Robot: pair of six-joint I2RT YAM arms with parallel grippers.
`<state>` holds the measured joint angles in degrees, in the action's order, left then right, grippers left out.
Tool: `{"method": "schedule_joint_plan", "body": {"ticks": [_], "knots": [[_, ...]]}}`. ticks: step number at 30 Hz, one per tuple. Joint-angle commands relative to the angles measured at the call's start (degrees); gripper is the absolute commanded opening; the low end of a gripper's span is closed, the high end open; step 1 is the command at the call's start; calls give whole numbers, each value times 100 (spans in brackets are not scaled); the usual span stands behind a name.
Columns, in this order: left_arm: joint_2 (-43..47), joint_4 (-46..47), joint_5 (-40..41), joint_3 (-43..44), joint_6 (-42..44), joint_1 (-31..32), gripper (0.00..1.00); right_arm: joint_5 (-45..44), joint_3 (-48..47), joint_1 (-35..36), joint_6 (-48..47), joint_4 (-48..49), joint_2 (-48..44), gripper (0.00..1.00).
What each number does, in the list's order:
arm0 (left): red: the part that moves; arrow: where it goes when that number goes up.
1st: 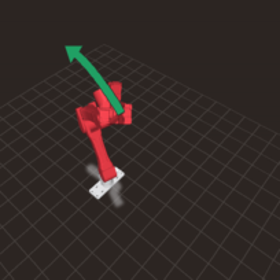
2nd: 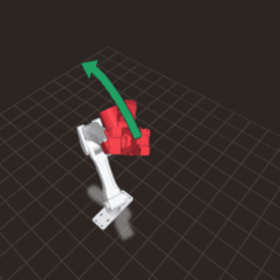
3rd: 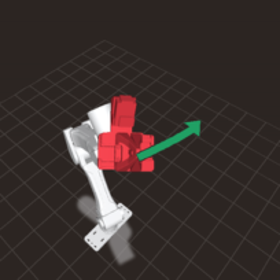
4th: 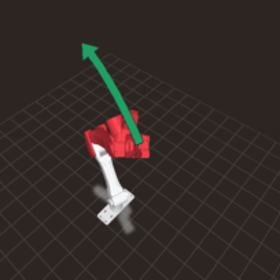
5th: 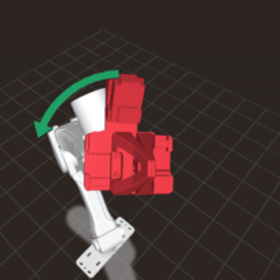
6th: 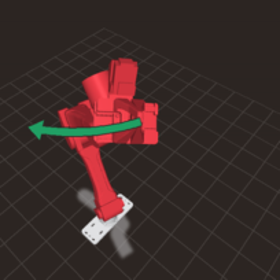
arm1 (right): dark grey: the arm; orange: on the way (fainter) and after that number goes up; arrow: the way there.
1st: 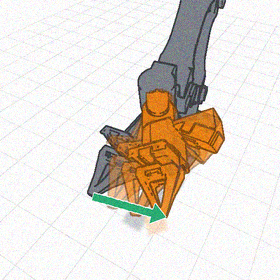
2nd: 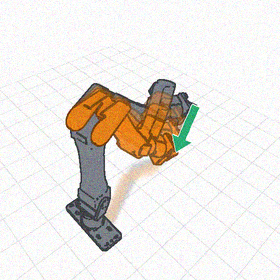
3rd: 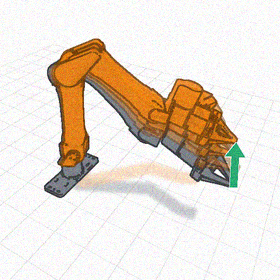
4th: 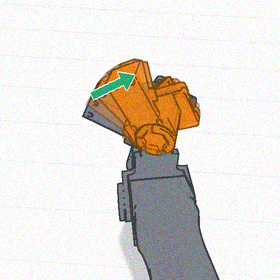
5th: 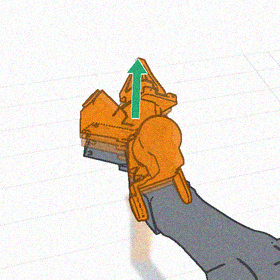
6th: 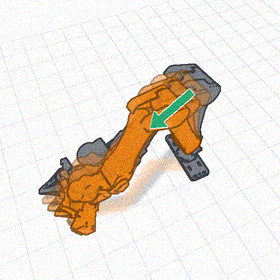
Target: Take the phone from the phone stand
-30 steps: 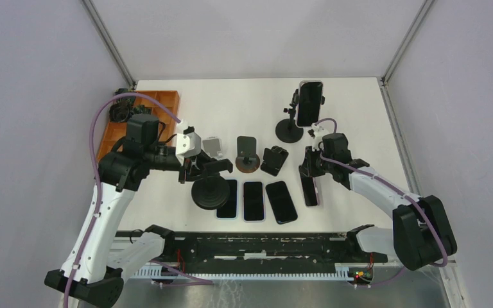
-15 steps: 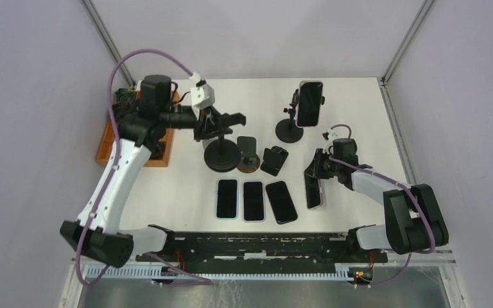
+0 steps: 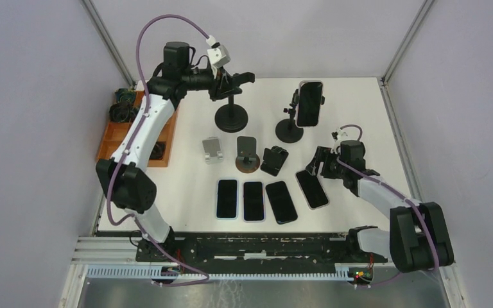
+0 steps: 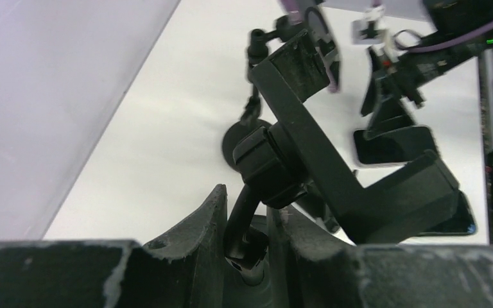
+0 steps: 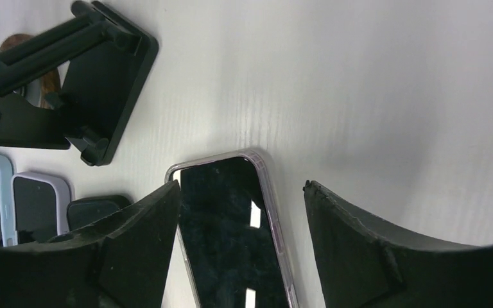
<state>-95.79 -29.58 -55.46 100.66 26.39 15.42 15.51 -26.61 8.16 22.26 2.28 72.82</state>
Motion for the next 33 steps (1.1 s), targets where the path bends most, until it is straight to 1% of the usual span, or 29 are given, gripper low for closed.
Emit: {"method": "schedule_joint_plan", "body": {"ticks": [1, 5, 9, 14, 19, 23, 25, 27, 28, 30, 31, 33], "knots": [[-682, 570, 78, 780, -59, -205, 2, -593, -308, -23, -78, -431, -648, 78], [-1599, 267, 161, 1507, 293, -336, 2, -591, -673, -25, -35, -500, -1038, 82], [-2317, 345, 149, 2011, 296, -429, 2, -162, -1061, -18, 35, -123, -1226, 92], [-2822, 796, 31, 2019, 306, -499, 2, 419, -1706, -105, -98, 107, -1059, 98], [-3188, 1180, -28, 2019, 180, -540, 2, 866, -2215, -350, -186, 283, -840, 98], [-3362, 1286, -42, 2002, 271, -547, 2, 1285, -2588, -699, -184, 540, -596, 98], [-3429, 1291, -50, 2002, 334, -549, 4, 1496, -2805, -782, -167, 689, -379, 98], [-3461, 1314, -89, 2001, 311, -549, 11, 1814, -3062, -783, -118, 821, -28, 98], [-3457, 1315, -93, 1995, 297, -549, 19, 2028, -3184, -787, -49, 934, 125, 98], [-3401, 1299, -74, 1942, 292, -548, 40, 2420, -3365, -785, 160, 1263, 437, 98], [-3330, 1293, -49, 1854, 338, -549, 47, 2572, -3476, -789, 241, 1372, 580, 98], [-3143, 1255, -16, 1605, 543, -561, 57, 2811, -3647, -785, 401, 1655, 783, 98]]}}
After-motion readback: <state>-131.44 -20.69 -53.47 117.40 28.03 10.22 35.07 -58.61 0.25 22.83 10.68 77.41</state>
